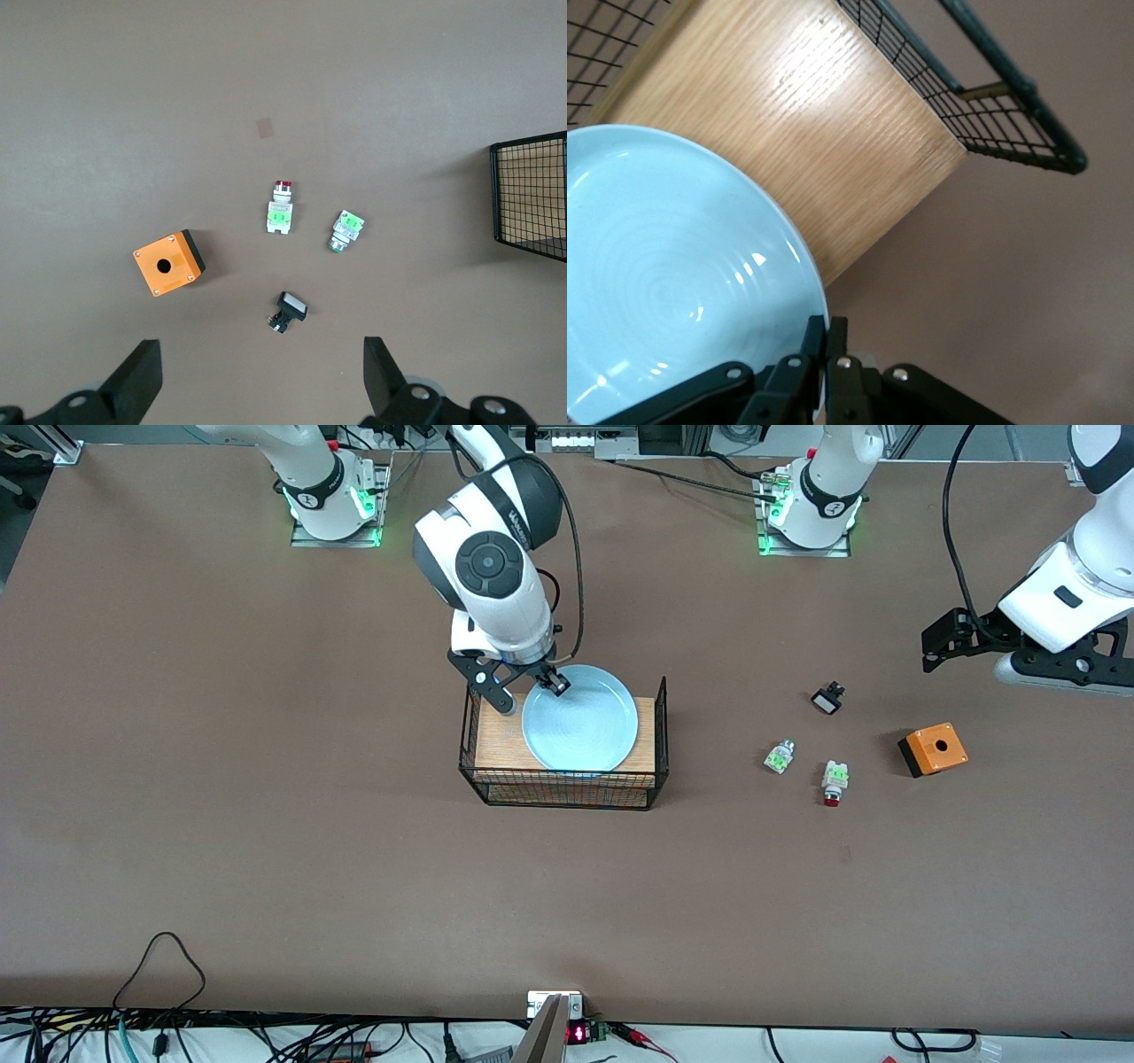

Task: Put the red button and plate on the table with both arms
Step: 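Close the right gripper on the plate rim, then lift the plate out of the basket and carry it aside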

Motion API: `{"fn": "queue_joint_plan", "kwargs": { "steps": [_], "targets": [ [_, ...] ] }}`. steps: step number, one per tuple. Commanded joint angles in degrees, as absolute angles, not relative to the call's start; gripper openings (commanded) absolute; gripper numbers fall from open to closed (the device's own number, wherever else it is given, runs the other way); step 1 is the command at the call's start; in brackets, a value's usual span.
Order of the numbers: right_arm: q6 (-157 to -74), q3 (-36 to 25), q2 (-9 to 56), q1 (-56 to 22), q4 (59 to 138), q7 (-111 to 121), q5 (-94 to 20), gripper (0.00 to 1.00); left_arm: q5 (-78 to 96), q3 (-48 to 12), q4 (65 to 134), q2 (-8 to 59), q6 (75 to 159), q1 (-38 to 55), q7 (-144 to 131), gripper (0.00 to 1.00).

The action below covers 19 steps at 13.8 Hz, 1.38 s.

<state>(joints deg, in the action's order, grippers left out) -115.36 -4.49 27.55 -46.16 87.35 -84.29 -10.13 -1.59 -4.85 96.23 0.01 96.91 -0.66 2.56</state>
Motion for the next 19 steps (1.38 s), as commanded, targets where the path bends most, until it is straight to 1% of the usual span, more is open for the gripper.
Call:
{"fn": "queue_joint_plan", "kwargs": {
  "steps": [1,5,7,11,14,19],
  "targets": [
    [-115.0,-5.1,25.4,-46.8,88.2,-83.2,-11.0,0.0,-1.8,-5.0,94.4,1.2,96.7,-0.5,1.9,1.0],
    [-113.0,-4.9,21.4,-46.8,88.1,-83.3,-12.0,0.0,-1.7,-5.0,94.3,1.1,96.6,-0.5,1.8,1.0],
    [-112.9,-4.9,18.4,-46.5,88.1,-82.9,-14.0,0.0,-1.7,-5.0,94.3,1.2,96.6,-0.5,1.7,1.0],
    [-110.8,-5.4,13.0,-45.3,87.8,-82.4,-14.1,0.0,-1.8,-5.0,94.3,1.1,96.3,-0.5,1.7,1.0],
    [-105.5,-5.4,10.2,-39.7,87.8,-72.7,-14.0,0.0,-1.8,-5.0,94.3,1.2,96.3,-0.5,1.7,1.0],
    [-96.5,-5.4,8.2,-24.0,87.8,-46.7,-14.0,0.0,-1.7,-4.9,93.3,1.2,96.2,-0.9,1.6,1.0]
  ]
}}
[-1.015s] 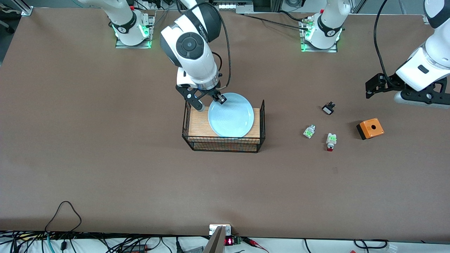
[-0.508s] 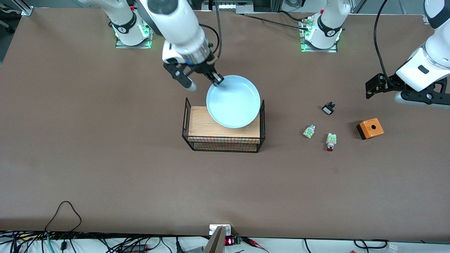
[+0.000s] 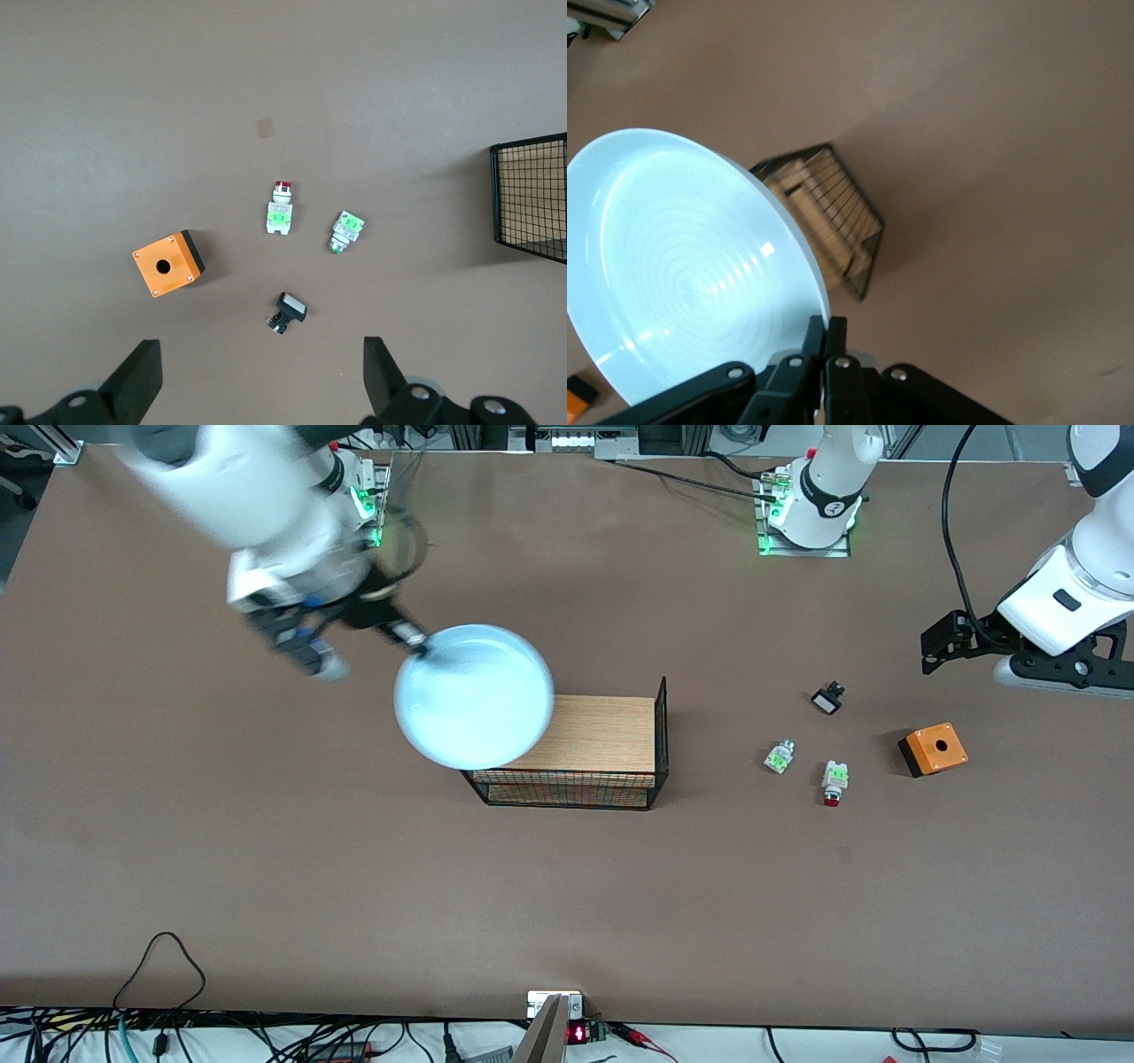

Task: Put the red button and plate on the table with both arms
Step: 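Lift the plate out of the basket and carry it aside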

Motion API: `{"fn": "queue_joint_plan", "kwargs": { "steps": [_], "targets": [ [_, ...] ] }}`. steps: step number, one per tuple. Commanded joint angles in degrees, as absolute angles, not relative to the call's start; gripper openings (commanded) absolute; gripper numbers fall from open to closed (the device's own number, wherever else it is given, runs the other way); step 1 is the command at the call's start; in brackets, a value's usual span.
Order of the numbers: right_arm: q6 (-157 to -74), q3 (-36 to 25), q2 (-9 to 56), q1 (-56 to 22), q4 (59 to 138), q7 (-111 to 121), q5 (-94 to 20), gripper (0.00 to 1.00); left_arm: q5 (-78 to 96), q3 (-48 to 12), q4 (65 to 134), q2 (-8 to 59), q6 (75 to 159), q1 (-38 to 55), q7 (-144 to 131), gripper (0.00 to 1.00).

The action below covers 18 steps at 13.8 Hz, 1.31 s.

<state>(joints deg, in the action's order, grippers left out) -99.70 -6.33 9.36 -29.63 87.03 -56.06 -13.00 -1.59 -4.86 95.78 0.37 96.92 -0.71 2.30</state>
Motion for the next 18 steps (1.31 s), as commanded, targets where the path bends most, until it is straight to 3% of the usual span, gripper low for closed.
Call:
{"fn": "queue_joint_plan", "kwargs": {
  "steps": [1,8,18],
  "targets": [
    [-95.5,-5.4,8.3,-21.0,87.9,-41.0,-13.9,0.0,-1.7,-4.9,93.3,1.1,96.2,-1.0,1.6,1.0],
    [-95.5,-5.5,8.3,-7.0,97.8,-9.5,-10.7,0.0,-1.8,-4.9,94.0,0.7,96.7,-2.0,0.5,1.0],
    [-118.7,-5.5,8.6,-3.7,119.3,4.9,-1.5,0.0,-1.7,-4.9,94.2,0.7,96.6,-2.8,1.1,1.0]
  ]
}}
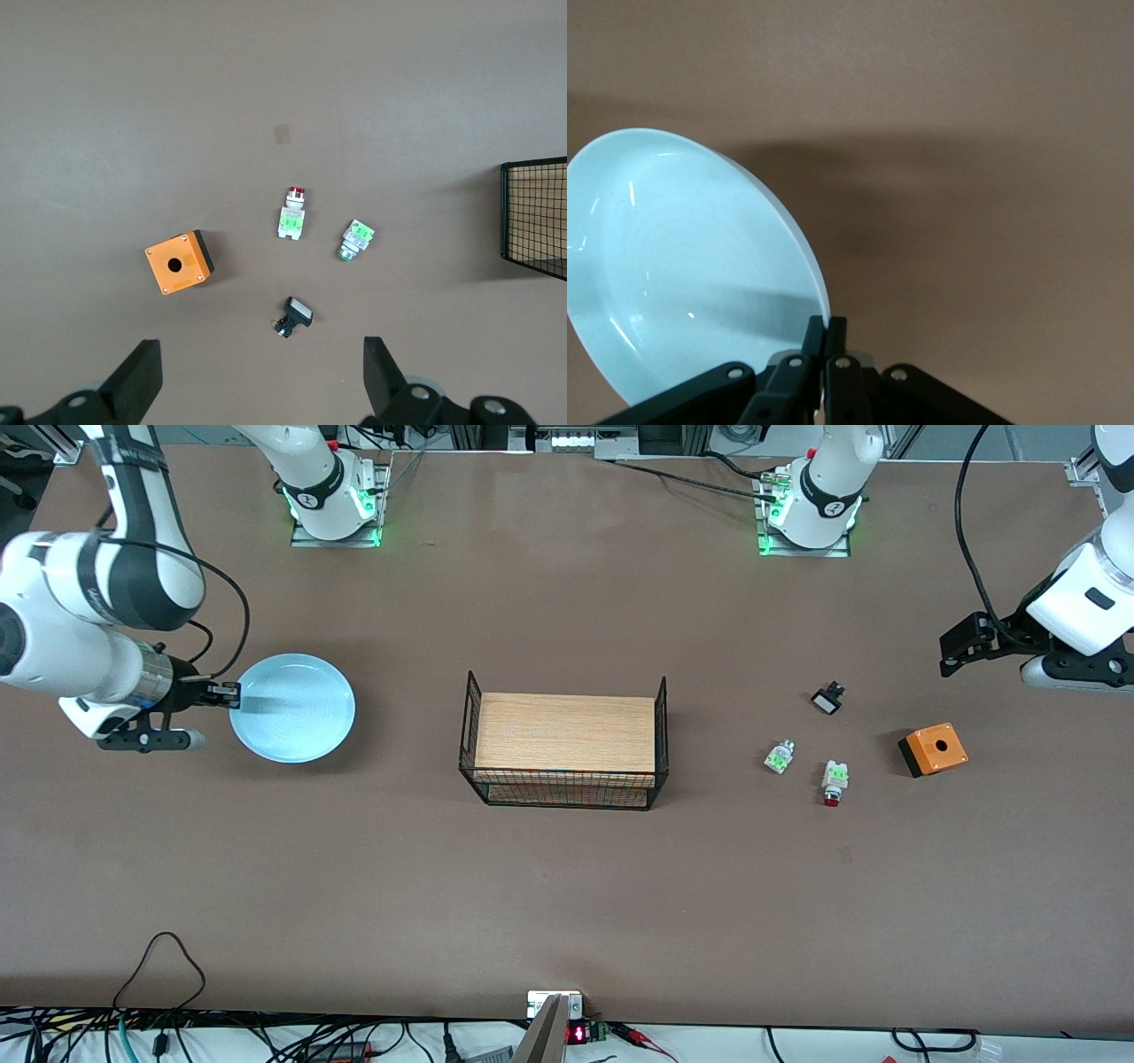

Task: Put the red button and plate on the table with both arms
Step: 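Lower the plate onto the table with the right gripper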

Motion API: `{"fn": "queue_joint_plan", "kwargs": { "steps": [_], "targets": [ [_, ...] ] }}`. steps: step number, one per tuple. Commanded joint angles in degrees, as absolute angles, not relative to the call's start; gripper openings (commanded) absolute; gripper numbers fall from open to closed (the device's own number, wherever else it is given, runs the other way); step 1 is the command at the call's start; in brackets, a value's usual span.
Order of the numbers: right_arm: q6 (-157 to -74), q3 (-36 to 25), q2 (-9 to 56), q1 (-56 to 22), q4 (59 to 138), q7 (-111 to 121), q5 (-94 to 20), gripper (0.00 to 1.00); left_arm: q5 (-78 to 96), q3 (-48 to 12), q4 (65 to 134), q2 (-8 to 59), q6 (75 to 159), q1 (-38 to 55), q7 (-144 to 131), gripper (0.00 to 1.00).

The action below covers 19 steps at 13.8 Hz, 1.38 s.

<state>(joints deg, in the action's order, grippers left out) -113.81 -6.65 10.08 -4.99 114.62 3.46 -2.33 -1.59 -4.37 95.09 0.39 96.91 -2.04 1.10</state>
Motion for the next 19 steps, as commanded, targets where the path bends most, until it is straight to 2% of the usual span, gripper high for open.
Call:
{"fn": "queue_joint_plan", "kwargs": {
  "steps": [1,5,10,11,12,13,15,19],
  "targets": [
    [-121.8,-5.5,8.9,-3.7,121.1,5.0,-1.5,0.0,-1.7,-4.9,94.2,0.7,96.7,-2.8,1.1,1.0],
    [-132.3,-5.5,11.3,-2.0,126.3,8.2,-1.5,0.0,-1.7,-4.9,94.2,0.8,96.7,-2.8,1.1,1.0],
    [-140.7,-5.5,14.9,0.1,131.5,11.9,-1.6,0.01,-1.7,-5.0,94.2,0.7,96.8,-2.8,0.8,1.0],
    [-140.4,-5.5,14.9,0.1,131.4,11.4,-1.6,0.21,-1.7,-5.0,94.2,0.7,96.8,-2.8,0.9,1.0],
    [-140.0,-5.5,14.3,0.1,131.2,11.0,-2.0,0.96,-1.7,-5.0,94.2,0.7,96.7,-2.8,0.9,1.0],
    [-139.7,-5.5,13.4,-0.2,130.9,11.0,-2.0,1.0,-1.7,-5.0,94.2,0.7,96.7,-2.8,0.9,1.0],
    [-136.0,-5.4,11.3,-0.7,128.9,10.4,-2.2,1.0,-1.7,-5.0,94.2,0.7,96.7,-2.8,0.9,1.0],
    [-119.5,-5.3,9.9,-4.6,116.5,3.3,-2.3,1.0,-1.7,-5.0,94.2,0.7,96.6,-2.8,0.9,1.0]
  ]
}}
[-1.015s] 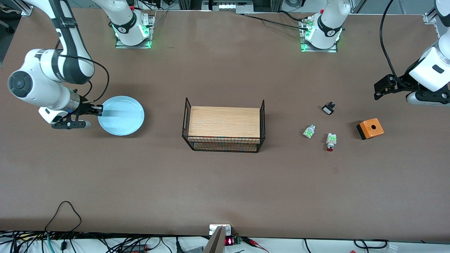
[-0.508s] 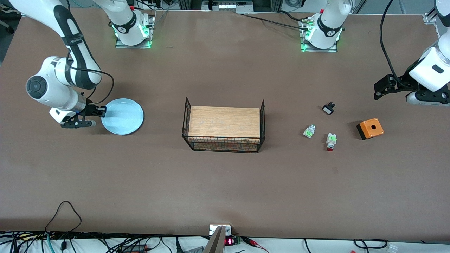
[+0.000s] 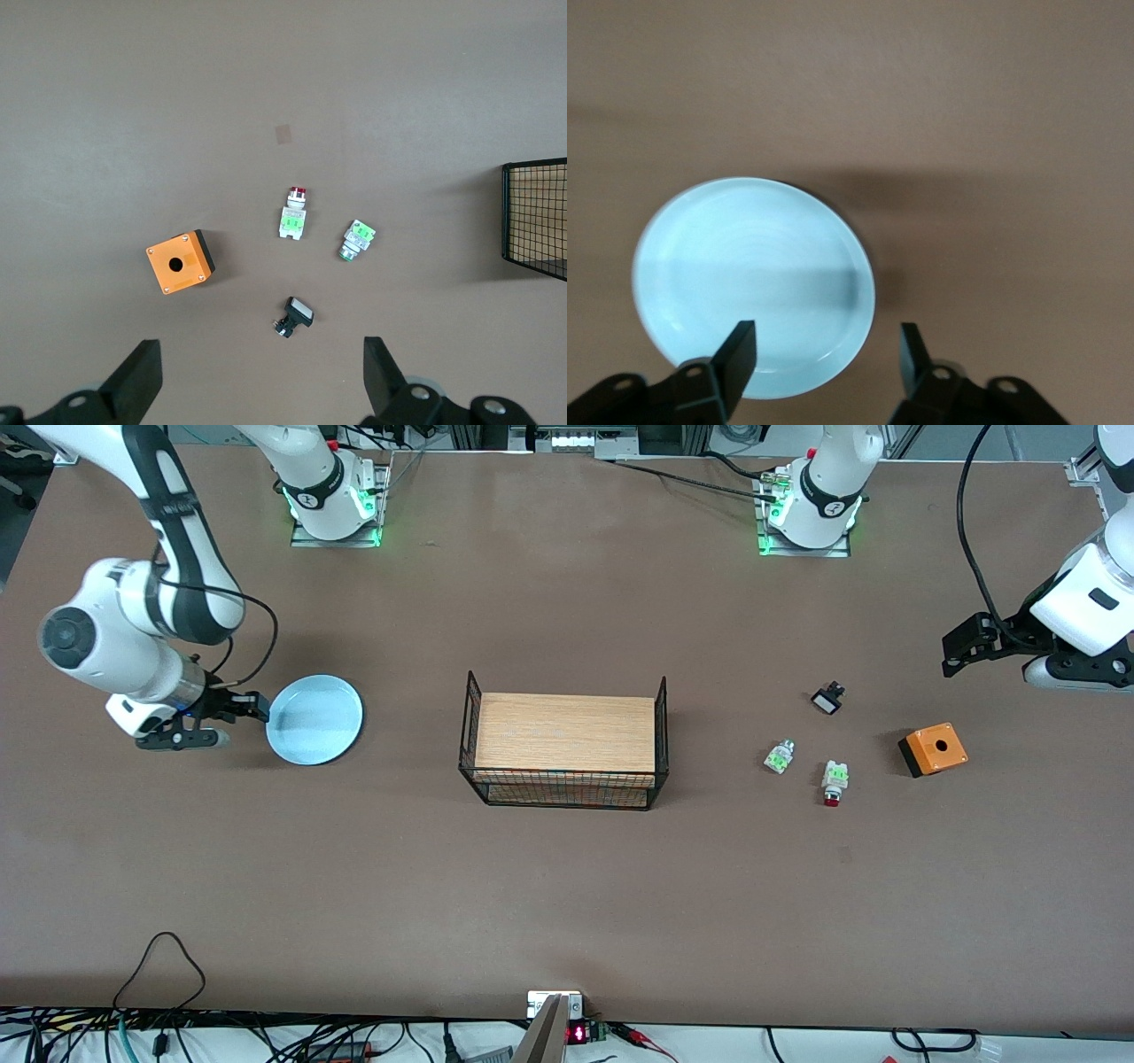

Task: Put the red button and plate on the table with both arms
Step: 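Open the right gripper and raise it off the plate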

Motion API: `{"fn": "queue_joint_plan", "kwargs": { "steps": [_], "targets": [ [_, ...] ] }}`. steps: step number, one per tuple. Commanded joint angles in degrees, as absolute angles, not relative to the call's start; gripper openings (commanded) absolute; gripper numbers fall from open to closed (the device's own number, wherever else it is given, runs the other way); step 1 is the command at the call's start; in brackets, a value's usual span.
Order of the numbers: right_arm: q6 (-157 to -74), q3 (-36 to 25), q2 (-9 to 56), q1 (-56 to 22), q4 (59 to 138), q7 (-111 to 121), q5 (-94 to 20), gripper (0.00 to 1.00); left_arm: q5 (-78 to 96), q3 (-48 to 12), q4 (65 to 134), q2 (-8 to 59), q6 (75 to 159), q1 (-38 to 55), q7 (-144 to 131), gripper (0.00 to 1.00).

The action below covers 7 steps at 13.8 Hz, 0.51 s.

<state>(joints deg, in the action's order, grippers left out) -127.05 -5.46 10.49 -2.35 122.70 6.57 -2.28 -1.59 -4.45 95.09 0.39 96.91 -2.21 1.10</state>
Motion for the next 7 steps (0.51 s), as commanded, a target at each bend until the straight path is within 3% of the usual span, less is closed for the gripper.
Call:
{"fn": "queue_joint_plan", "kwargs": {
  "steps": [1,7],
  "targets": [
    [-116.3,-5.3,9.8,-5.4,113.7,1.8,-2.3,1.0,-1.8,-5.0,94.2,0.7,96.6,-2.8,0.9,1.0],
    [-95.6,-5.4,9.4,-6.6,95.0,-0.9,-2.3,1.0,-1.8,-5.2,94.2,0.7,96.5,-2.9,0.8,1.0]
  ]
}}
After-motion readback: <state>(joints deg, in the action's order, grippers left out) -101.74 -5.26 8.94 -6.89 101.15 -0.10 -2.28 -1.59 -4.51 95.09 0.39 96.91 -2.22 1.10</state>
